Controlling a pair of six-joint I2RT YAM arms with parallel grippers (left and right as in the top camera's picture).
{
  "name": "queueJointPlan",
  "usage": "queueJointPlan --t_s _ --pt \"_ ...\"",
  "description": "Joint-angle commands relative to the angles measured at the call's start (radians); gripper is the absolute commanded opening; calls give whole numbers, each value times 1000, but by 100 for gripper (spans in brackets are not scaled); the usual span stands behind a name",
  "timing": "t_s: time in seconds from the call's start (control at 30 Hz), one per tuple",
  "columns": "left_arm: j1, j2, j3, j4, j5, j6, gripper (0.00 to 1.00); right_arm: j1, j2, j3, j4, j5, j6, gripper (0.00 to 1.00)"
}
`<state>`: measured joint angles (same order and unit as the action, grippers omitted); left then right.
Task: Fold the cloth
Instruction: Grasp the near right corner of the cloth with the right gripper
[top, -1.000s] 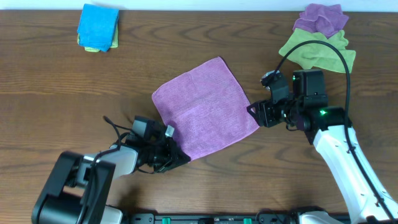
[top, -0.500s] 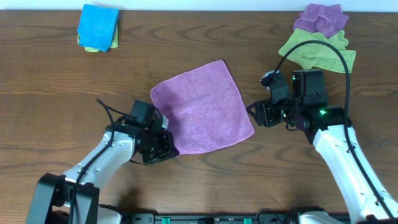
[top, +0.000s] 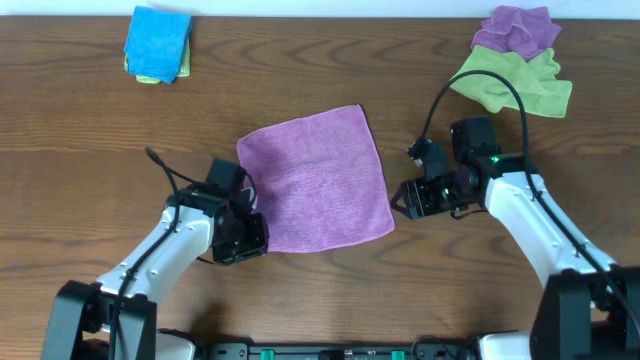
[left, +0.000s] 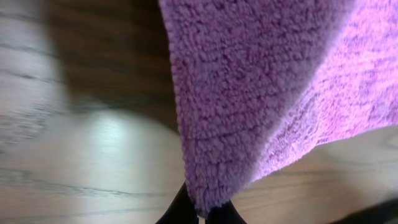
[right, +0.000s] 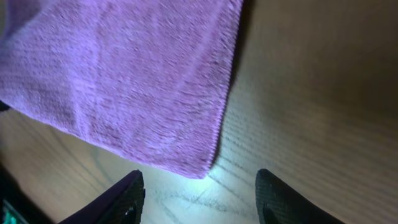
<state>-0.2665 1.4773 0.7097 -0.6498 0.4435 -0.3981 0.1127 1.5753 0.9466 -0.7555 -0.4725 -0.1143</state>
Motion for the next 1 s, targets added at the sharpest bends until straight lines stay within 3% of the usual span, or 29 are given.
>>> queueJointPlan --t_s 0.0,0.3,0.97 --pt "29 -11 26 -4 -40 43 6 -31 19 -33 -11 -65 -14 58" --pt "58 -11 29 31 -79 62 6 -59 20 -153 2 -263 -26 54" --pt "58 -10 29 49 -104 62 5 7 112 -226 174 -272 24 55"
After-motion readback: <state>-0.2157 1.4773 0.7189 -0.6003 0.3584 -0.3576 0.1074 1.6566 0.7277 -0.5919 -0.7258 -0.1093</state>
